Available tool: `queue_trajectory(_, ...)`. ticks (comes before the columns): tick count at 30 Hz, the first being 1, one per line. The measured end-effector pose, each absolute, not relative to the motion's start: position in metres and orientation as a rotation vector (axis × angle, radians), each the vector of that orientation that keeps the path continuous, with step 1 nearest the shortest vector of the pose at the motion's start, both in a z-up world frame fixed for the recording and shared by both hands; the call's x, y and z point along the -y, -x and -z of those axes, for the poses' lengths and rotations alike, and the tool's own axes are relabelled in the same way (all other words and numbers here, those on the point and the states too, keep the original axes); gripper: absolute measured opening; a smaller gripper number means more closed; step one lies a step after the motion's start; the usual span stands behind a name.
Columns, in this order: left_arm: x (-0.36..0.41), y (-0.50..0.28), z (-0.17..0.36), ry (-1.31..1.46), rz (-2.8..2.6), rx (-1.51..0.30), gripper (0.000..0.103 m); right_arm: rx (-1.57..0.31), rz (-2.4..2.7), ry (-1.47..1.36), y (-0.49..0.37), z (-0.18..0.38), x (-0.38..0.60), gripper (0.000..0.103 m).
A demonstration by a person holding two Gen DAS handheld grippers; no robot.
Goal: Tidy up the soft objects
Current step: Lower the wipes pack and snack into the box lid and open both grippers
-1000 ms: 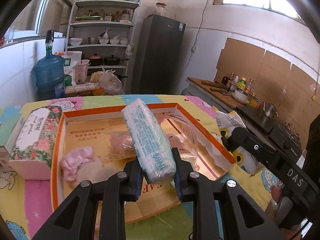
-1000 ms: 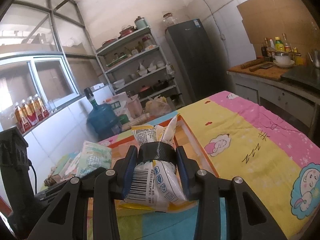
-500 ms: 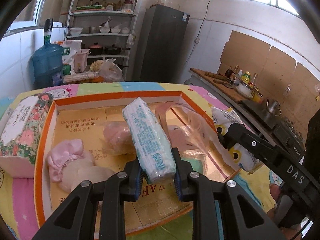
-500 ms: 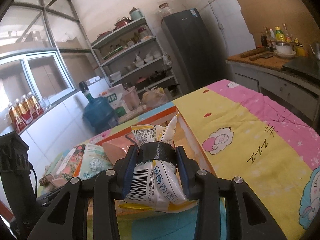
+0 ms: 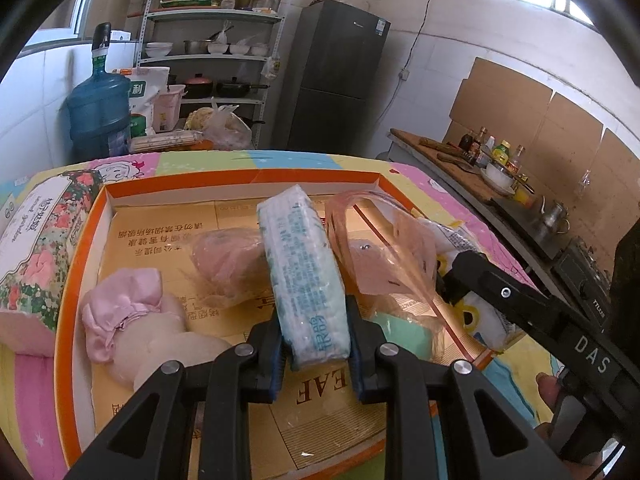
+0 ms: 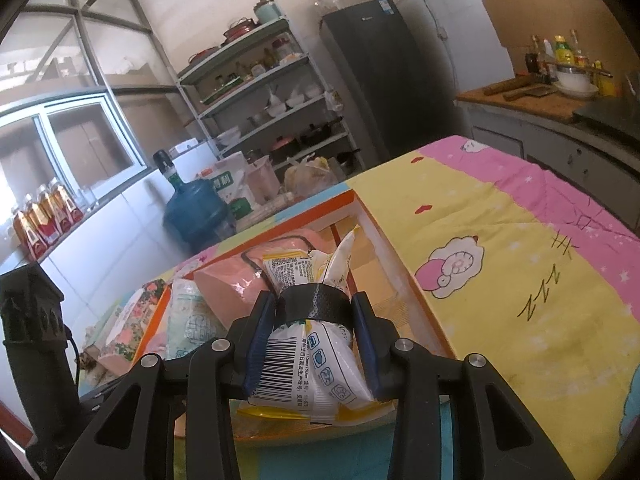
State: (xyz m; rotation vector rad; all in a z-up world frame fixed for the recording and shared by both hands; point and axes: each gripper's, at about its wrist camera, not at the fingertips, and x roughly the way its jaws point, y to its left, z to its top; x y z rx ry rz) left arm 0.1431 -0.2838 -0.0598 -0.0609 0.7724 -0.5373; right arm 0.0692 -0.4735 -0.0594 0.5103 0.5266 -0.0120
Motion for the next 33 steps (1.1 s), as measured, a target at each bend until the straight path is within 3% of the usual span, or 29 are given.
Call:
queue_trajectory(9, 0.288, -0.140, 0.059, 0.053, 0.520, -0.769, 0.028, -0.565, 0.024, -0.517, -0.073, 0.063, 0.475, 0.044)
queue_trajectory(12, 0.288, -0.138, 0.058, 0.055, 0.516, -0.764, 0.044, -0.569, 0.024, -0.533, -0.072, 0.065, 0.478, 0.045)
queue_trajectory(15, 0.286, -0.137, 0.055, 0.069, 0.523, -0.756, 0.060, -0.564, 0.023, -0.531, -0.071, 0.065, 0.478, 0.055)
queue_trajectory(18, 0.283, -0.135, 0.053, 0.071, 0.521, -0.749, 0.070, -0.566, 0.021, -0.527, -0.071, 0.063, 0.474, 0.056)
queue_trajectory(33, 0.265, -0.118, 0.036, 0.071, 0.519, -0.698, 0.076, -0.531, 0.027, -0.505, -0.052, 0.049, 0.463, 0.056)
